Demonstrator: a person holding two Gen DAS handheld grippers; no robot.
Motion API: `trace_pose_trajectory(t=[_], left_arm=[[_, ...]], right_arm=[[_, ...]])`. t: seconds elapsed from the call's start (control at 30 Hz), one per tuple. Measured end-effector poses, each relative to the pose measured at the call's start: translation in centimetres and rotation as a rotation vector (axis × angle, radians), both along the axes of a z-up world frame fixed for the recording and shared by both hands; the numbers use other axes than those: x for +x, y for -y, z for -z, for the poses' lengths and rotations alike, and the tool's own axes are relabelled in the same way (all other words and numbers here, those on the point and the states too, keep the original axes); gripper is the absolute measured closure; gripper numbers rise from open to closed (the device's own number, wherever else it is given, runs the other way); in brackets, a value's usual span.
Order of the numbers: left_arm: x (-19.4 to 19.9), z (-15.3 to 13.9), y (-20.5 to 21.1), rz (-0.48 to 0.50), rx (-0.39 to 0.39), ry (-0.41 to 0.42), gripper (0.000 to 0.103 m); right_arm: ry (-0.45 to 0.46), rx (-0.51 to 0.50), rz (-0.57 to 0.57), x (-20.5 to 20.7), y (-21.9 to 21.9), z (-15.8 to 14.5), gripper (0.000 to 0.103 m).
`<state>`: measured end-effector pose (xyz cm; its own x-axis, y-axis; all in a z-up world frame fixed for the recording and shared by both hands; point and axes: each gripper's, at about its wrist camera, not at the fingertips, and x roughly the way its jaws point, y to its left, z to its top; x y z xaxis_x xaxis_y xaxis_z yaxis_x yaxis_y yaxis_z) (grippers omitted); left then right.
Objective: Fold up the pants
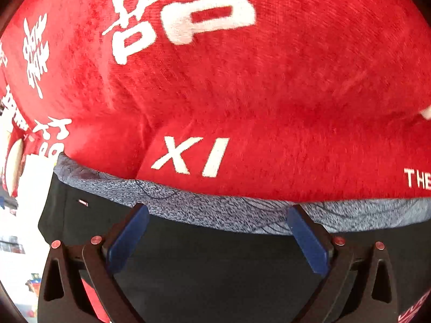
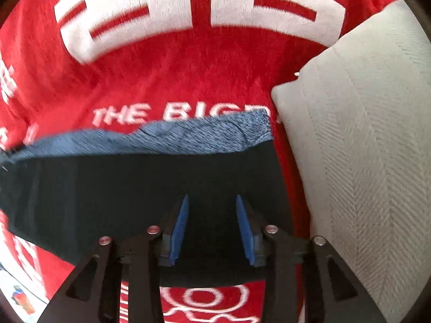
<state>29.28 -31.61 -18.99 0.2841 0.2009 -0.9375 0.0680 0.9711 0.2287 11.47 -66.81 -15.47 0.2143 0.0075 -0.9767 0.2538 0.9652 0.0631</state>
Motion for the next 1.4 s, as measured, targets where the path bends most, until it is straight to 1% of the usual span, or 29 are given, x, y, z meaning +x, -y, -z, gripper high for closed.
trace_pose_trajectory(t=[0.07,0.1,0.13,0.2,0.23,0.27,0.3,0.33,0.37,0.4,0.43,0.47,0.53,0.6,0.67,0.73,0.77,0.8,0.87,0.9,0.93,1.03,1.17,1.27,1.33,1.4], left_arm=[[-0.3,-0.1,0.9,0.008,-0.021,0.002,0.0],[-1.0,-0.8,2.4,0.012,-0.034,0.003,0.0],[-1.4,-0.8,3.7,0.023,-0.055,0.002,0.0],[-1.7,-0.4,5.6,0.051,-0.073,-0.007,0.0],[-1.9,-0.1,6.5,0.068,-0.074,-0.015,0.0],[-2.2,0.3,7.5,0.086,-0.073,-0.025,0.0],[-2.6,0.7,8.3,0.105,-0.068,-0.037,0.0],[-3.0,1.1,8.7,0.117,-0.062,-0.045,0.0],[-3.4,1.5,8.9,0.125,-0.053,-0.044,0.0],[-3.8,1.6,8.8,0.13,-0.057,-0.033,0.0],[-3.9,1.6,8.4,0.126,-0.072,-0.028,0.0],[-3.8,1.6,8.1,0.115,-0.089,-0.034,0.0],[-3.8,1.7,7.3,0.094,-0.108,-0.045,0.0],[-4.0,2.0,6.9,0.085,-0.109,-0.043,0.0],[-4.2,2.4,6.7,0.084,-0.103,-0.027,0.0],[-4.2,2.5,6.8,0.089,-0.1,-0.021,0.0],[-4.3,2.3,6.9,0.09,-0.103,-0.025,0.0],[-4.2,2.1,6.9,0.092,-0.104,-0.035,0.0],[-4.1,1.6,6.7,0.106,-0.081,-0.05,0.0],[-4.2,1.3,6.5,0.119,-0.054,-0.05,0.0],[-4.4,0.9,6.3,0.129,-0.033,-0.047,0.0],[-5.3,-0.3,4.3,0.124,0.001,-0.046,0.0],[-6.5,-1.2,0.9,0.067,0.032,-0.054,0.0],[-7.2,-1.2,-1.6,0.035,0.051,-0.059,0.0],[-7.6,-0.7,-3.2,0.016,0.062,-0.075,0.0],[-8.3,0.7,-4.9,0.012,0.069,-0.11,0.0]], right_arm=[[0.056,0.085,0.018,0.6,0.1,-1.0,0.062],[0.075,0.124,0.014,1.4,0.0,-1.3,0.063],[0.087,0.16,0.005,2.0,0.2,-1.4,0.067],[0.099,0.222,-0.02,4.4,-1.4,-1.2,0.073],[0.089,0.248,-0.046,5.7,-2.6,-0.6,0.073],[0.068,0.246,-0.068,6.5,-4.0,0.1,0.073],[0.039,0.219,-0.084,6.7,-5.2,0.9,0.075],[0.011,0.179,-0.09,7.8,-5.2,1.6,0.076],[-0.004,0.141,-0.079,7.8,-4.8,2.4,0.076],[-0.018,0.092,-0.054,8.0,-4.5,3.1,0.08],[-0.018,0.03,0.002,7.5,-2.6,3.4,0.08],[-0.013,-0.005,0.047,7.1,-1.3,3.1,0.08],[0.005,-0.018,0.129,5.9,1.3,1.8,0.076],[0.023,0.007,0.161,4.7,2.6,0.5,0.075],[0.0,0.018,0.128,2.7,2.7,0.0,0.075],[-0.062,-0.015,0.056,1.2,1.3,1.2,0.076],[-0.07,-0.035,0.024,0.4,0.8,1.9,0.076],[-0.028,-0.061,0.003,-0.3,0.4,1.8,0.076],[-0.026,-0.09,0.011,-0.8,-0.3,1.6,0.076],[-0.023,-0.091,0.031,-1.1,-0.7,1.3,0.073],[-0.018,-0.077,0.048,-1.5,-1.0,0.9,0.066],[0.005,-0.019,0.096,-3.2,-1.3,-0.2,0.051],[0.011,0.05,0.135,-5.2,-1.8,-1.5,0.05],[-0.001,0.105,0.164,-5.5,-3.1,-1.7,0.05],[-0.007,0.149,0.178,-5.9,-3.8,-1.5,0.05],[-0.017,0.19,0.185,-6.4,-5.2,-1.1,0.05]])
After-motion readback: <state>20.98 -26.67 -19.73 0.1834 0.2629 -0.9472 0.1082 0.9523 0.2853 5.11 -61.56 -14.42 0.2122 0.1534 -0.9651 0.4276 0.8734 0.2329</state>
